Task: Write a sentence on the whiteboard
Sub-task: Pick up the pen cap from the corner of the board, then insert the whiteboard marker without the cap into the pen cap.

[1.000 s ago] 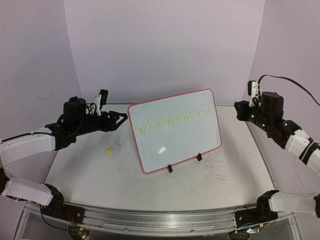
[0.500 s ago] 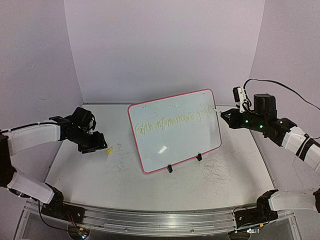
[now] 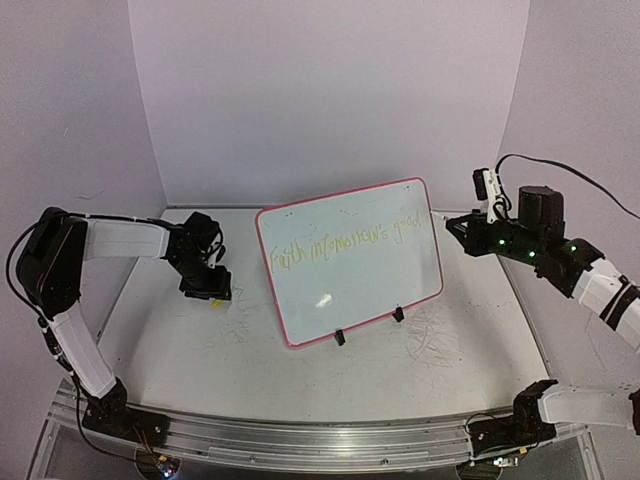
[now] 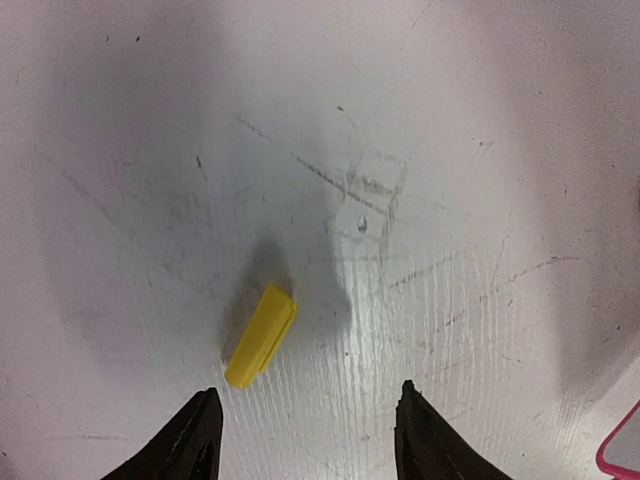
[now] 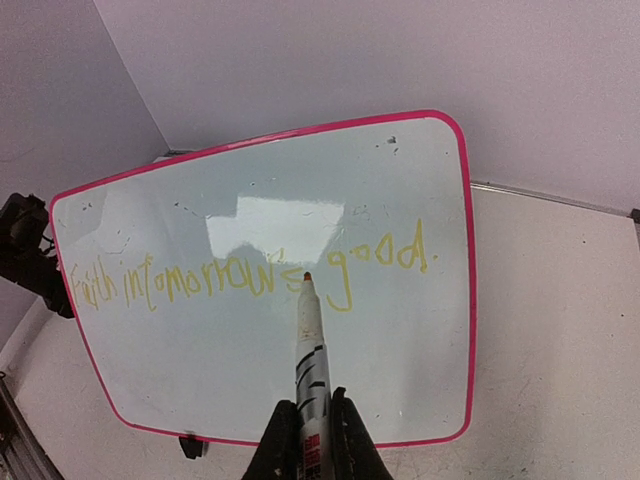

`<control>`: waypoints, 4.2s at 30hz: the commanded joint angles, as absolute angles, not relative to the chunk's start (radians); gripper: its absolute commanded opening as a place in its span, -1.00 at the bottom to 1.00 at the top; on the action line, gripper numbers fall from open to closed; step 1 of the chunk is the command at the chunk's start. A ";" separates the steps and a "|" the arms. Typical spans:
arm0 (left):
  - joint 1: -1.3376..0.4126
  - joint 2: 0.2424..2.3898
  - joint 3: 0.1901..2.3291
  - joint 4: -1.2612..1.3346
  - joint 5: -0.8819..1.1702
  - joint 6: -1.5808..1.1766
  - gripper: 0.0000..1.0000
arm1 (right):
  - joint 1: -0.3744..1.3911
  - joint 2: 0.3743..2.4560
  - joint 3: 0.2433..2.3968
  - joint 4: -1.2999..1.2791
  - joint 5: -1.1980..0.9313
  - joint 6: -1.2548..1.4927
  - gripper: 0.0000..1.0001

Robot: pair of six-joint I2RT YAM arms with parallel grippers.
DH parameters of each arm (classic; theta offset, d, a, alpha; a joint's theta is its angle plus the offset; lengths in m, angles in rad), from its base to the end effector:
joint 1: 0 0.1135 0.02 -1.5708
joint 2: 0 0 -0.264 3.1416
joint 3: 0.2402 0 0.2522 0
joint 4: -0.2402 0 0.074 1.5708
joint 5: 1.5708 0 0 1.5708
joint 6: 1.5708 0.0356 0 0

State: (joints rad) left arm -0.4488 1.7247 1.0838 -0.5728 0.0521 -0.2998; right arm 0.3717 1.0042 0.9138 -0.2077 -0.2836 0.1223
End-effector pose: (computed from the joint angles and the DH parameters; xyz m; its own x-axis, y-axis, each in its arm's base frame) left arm 0.2974 -0.1453 0.1734 -0.9393 0.1250 -0.3196 0.1804 0.9721 -0.1499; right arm 0.2117 0.0932 0.3421 -0.3445 -0.0086 -0.9387 -0.5600 0.8044 0.1982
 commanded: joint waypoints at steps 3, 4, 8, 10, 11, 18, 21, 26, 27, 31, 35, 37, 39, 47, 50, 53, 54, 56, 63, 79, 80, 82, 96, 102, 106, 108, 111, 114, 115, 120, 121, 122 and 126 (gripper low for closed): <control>-0.448 1.832 1.160 -0.564 0.015 -0.168 0.16 | 0.376 0.990 0.914 -0.193 -0.300 0.107 -1.00; -0.448 1.845 1.167 -0.564 0.013 -0.163 0.14 | 0.376 0.991 0.915 -0.193 -0.301 0.108 -1.00; -0.448 1.874 1.171 -0.562 -0.047 -0.153 0.01 | 0.377 0.989 0.920 -0.194 -0.308 0.114 -1.00; -0.448 1.884 1.170 -0.562 -0.054 -0.145 -0.04 | 0.375 0.988 0.922 -0.194 -0.309 0.118 -1.00; -0.448 1.886 1.170 -0.563 -0.055 -0.142 -0.07 | 0.376 0.988 0.922 -0.193 -0.310 0.119 -1.00; -0.448 1.915 1.194 -0.574 -0.053 -0.118 -0.32 | 0.377 1.001 0.927 -0.193 -0.319 0.124 -1.00; -0.447 1.927 1.208 -0.584 -0.052 -0.120 -0.52 | 0.376 1.004 0.929 -0.192 -0.324 0.125 -1.00; -0.393 1.804 1.160 -0.574 -0.003 -0.206 -0.90 | 0.378 1.022 0.945 -0.192 -0.326 0.095 -1.00; -0.367 1.750 1.136 -0.560 0.036 -0.238 -0.93 | 0.379 1.026 0.950 -0.193 -0.326 0.092 -1.00; -0.324 1.507 1.095 -0.520 0.108 -0.441 -1.00 | 0.432 1.059 0.972 -0.179 -0.334 0.101 -1.00; -0.324 1.283 1.109 -0.468 0.141 -0.691 -1.00 | 0.619 1.113 1.027 -0.128 -0.259 0.096 -1.00; -0.324 1.211 1.123 -0.438 0.143 -0.818 -1.00 | 0.698 1.150 1.064 -0.078 -0.253 0.116 -1.00; -0.324 1.129 1.109 -0.378 0.149 -0.966 -1.00 | 0.777 1.209 1.108 -0.023 -0.243 0.132 -1.00; -0.330 0.981 0.851 0.201 0.297 -1.496 -1.00 | 1.064 1.551 1.407 0.241 -0.183 0.267 -1.00; -0.346 0.994 0.884 0.233 0.327 -1.479 -1.00 | 1.113 1.691 1.560 0.238 -0.133 0.300 -1.00; -0.361 0.961 0.859 0.298 0.295 -1.484 -1.00 | 1.130 1.798 1.674 0.238 -0.093 0.351 -1.00; -0.366 0.954 0.844 0.325 0.291 -1.489 -1.00 | 1.131 1.824 1.703 0.238 -0.088 0.361 -1.00; -0.378 0.954 0.822 0.367 0.293 -1.498 -1.00 | 1.134 1.878 1.762 0.236 -0.076 0.371 -1.00; -0.397 0.980 0.755 0.481 0.332 -1.517 -1.00 | 1.137 1.974 1.862 0.211 0.008 0.383 -1.00; -0.420 0.966 0.719 0.526 0.282 -1.493 -1.00 | 1.139 1.948 1.808 0.193 0.056 0.370 -1.00; -0.420 0.967 0.720 0.526 0.280 -1.492 -1.00 | 1.139 1.940 1.796 0.195 0.062 0.366 -1.00; -0.420 0.968 0.721 0.526 0.276 -1.492 -1.00 | 1.140 1.918 1.766 0.208 0.071 0.360 -1.00; -0.420 0.976 0.720 0.528 0.277 -1.482 -1.00 | 1.142 1.882 1.727 0.268 0.047 0.318 -1.00; -0.421 0.975 0.717 0.527 0.278 -1.479 -1.00 | 1.143 1.896 1.749 0.268 0.041 0.313 -1.00; -0.421 0.982 0.717 0.528 0.284 -1.480 -1.00 | 1.143 1.906 1.762 0.266 0.046 0.311 -1.00; -0.421 0.983 0.717 0.528 0.285 -1.480 -1.00 | 1.142 1.908 1.765 0.265 0.046 0.310 -1.00; -0.420 0.984 0.719 0.528 0.288 -1.477 -1.00 | 1.141 1.915 1.777 0.263 0.043 0.307 -1.00; -0.420 0.983 0.716 0.528 0.288 -1.477 -1.00 | 1.142 1.914 1.786 0.258 0.038 0.305 -1.00; -0.420 0.983 0.713 0.528 0.287 -1.477 -1.00 | 1.143 1.912 1.786 0.258 0.037 0.305 -1.00; -0.420 0.988 0.709 0.527 0.289 -1.480 -1.00 | 1.143 1.920 1.795 0.256 0.030 0.308 -1.00; -0.420 0.989 0.711 0.528 0.291 -1.479 -1.00 | 1.143 1.925 1.801 0.252 0.027 0.310 -1.00; -0.421 0.989 0.712 0.528 0.290 -1.478 -1.00 | 1.143 1.930 1.805 0.250 0.022 0.312 -1.00; -0.421 0.985 0.716 0.527 0.289 -1.475 -1.00 | 1.142 1.943 1.817 0.246 0.025 0.316 -1.00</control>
